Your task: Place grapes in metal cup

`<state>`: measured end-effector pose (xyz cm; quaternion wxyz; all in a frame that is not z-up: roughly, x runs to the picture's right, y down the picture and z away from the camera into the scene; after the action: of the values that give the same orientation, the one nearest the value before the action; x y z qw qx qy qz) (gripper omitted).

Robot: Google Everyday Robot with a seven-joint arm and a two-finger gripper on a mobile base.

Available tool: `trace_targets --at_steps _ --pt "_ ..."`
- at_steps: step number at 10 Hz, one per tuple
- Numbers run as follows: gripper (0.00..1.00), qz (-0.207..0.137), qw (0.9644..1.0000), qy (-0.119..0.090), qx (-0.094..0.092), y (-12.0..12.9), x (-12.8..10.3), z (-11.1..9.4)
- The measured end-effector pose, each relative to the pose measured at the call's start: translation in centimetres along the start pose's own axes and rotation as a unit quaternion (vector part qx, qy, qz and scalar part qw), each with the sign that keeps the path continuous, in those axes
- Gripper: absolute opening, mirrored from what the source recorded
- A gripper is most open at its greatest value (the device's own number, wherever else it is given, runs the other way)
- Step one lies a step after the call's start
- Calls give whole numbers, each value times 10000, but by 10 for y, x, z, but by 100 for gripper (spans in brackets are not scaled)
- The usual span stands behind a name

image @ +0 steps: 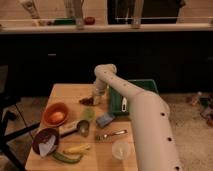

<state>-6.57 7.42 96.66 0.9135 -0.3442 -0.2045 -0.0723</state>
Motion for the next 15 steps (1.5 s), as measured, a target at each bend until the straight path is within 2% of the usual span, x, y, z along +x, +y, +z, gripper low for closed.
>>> trace_targets --at_steps 1,6,11,13,15 --pt "0 -7 10000 -2 1 0 0 0" --pt "0 -86 9999 18 57 1 -4 -3" --pt "0 -221 9994 -6 263 -7 -16 -16" --pt "0 -260 9987 -176 396 -13 -21 -23" --pt "0 -310 9969 -454 557 -17 -27 -31"
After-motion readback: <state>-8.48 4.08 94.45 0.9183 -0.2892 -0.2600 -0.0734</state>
